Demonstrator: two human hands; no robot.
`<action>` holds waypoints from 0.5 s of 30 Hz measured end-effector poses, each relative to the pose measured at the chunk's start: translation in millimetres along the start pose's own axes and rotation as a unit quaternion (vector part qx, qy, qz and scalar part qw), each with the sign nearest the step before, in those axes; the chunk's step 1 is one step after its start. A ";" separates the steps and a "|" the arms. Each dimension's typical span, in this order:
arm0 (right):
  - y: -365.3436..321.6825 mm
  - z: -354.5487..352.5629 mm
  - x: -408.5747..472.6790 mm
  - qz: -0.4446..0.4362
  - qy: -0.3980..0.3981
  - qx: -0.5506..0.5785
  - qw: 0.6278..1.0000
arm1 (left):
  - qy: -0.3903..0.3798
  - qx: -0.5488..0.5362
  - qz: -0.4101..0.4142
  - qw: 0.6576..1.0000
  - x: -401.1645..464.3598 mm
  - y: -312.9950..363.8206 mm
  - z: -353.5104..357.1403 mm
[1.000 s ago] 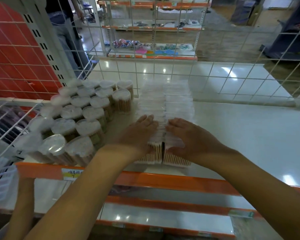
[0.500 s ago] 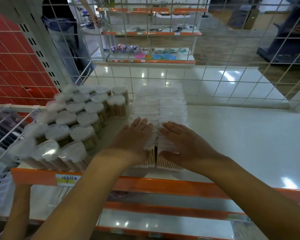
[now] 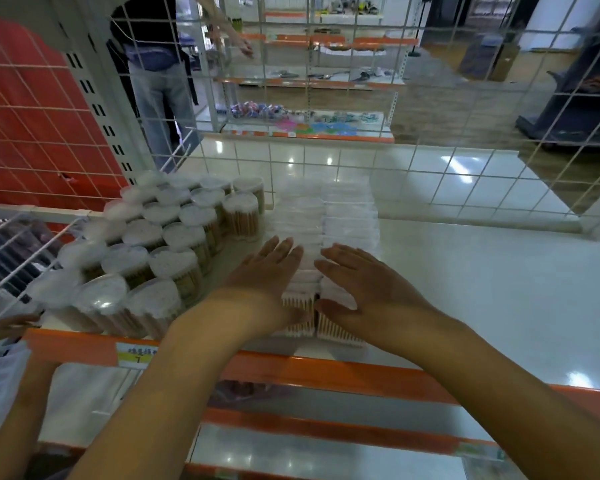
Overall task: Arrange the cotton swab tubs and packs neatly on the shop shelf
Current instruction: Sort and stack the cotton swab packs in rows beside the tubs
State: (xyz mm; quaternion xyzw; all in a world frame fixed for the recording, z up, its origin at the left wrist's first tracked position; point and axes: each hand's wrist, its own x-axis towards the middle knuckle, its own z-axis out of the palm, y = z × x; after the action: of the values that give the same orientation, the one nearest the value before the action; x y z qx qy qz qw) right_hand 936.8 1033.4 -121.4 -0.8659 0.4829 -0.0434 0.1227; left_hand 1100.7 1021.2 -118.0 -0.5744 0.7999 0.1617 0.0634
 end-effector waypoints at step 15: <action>-130.9 3.9 34.7 0.009 0.112 0.039 0.993 | 0.127 -0.135 0.104 0.977 -88.8 -113.8 -28.0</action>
State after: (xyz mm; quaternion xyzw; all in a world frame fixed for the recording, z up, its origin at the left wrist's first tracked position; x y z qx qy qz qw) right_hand 1064.0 1070.6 -93.4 -0.8459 0.4990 -0.1583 0.1017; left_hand 1239.4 1058.9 -87.3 -0.5076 0.8275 0.1990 -0.1339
